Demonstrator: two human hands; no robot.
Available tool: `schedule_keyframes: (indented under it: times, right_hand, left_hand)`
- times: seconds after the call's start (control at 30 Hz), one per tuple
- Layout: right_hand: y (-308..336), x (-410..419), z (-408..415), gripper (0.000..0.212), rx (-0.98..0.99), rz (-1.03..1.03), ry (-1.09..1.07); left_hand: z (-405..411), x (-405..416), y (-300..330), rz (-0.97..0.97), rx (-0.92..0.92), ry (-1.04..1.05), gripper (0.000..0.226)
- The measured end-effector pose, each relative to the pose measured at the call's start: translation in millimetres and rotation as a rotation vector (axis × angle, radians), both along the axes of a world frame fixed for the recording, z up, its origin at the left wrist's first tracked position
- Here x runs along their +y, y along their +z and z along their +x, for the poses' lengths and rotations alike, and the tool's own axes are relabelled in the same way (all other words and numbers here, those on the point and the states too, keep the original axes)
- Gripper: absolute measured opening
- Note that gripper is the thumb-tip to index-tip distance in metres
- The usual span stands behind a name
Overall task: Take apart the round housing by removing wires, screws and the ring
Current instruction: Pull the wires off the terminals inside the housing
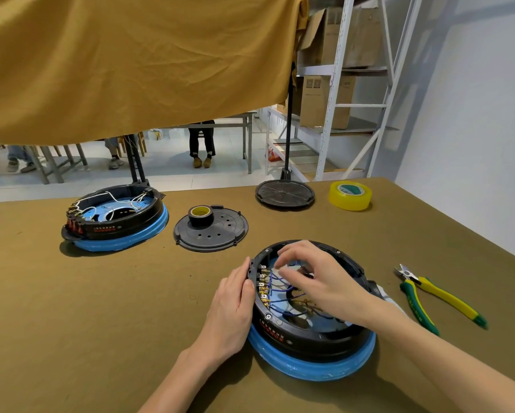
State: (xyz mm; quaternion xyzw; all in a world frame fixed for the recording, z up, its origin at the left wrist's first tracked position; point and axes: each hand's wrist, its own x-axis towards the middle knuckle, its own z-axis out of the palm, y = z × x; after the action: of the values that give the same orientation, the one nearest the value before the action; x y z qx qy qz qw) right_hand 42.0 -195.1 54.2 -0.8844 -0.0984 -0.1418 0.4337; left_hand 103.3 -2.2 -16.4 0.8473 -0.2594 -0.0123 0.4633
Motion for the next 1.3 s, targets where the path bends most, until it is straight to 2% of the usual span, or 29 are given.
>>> schedule_keyframes:
  times: [0.13, 0.2, 0.3, 0.43, 0.5, 0.67, 0.77, 0.87, 0.93, 1.0, 1.07, 1.13, 1.2, 1.3]
  right_hand:
    - [21, -1, 7, 0.009, -0.004, 0.247, -0.049]
    - [36, -2, 12, 0.009, -0.019, 0.307, -0.048]
    - [54, -6, 18, 0.012, -0.018, 0.362, -0.038]
    - [64, -6, 23, 0.016, 0.039, 0.379, -0.027]
    - [62, -3, 22, 0.018, 0.037, 0.338, -0.009]
    - [52, 2, 19, 0.005, 0.044, 0.277, 0.028]
    - [43, 1, 13, 0.01, 0.036, 0.136, 0.066]
    - [36, -4, 6, 0.017, 0.046, 0.117, 0.075]
    - [34, -8, 1, 0.026, 0.049, 0.16, 0.097]
    - [33, -10, -5, 0.038, 0.053, 0.288, 0.112]
    - [31, -12, -10, 0.042, 0.041, 0.361, 0.009]
    - [29, -15, -14, 0.028, 0.052, 0.374, -0.123]
    - [25, -18, -19, 0.012, 0.055, 0.334, -0.156]
    - [24, -27, -22, 0.013, 0.072, 0.272, -0.173]
  left_hand:
    - [-5, -2, 10, -0.178, -0.113, 0.162, 0.056]
    - [-6, 0, 18, -0.275, -0.139, 0.156, 0.038]
    - [-9, 0, 25, -0.305, -0.096, 0.089, 0.018]
    - [-17, -6, 33, -0.32, -0.053, 0.01, 0.016]
    - [-20, -10, 40, -0.361, -0.01, -0.046, 0.028]
    - [-24, -22, 55, -0.433, 0.083, -0.196, 0.04]
    - [-22, -27, 64, -0.554, 0.165, -0.199, 0.044]
    - [-16, -29, 69, -0.575, 0.219, -0.186, 0.041]
    - [-13, -30, 68, -0.55, 0.201, -0.188, 0.036]
    - [-12, -30, 66, -0.56, 0.18, -0.176, 0.03]
    - [-12, -31, 63, -0.592, 0.17, -0.144, 0.026]
    - [-11, -34, 60, -0.588, 0.149, -0.105, 0.025]
    - [-10, -36, 57, -0.551, 0.107, -0.086, 0.024]
    - [-10, -39, 47, -0.442, -0.01, -0.04, 0.019]
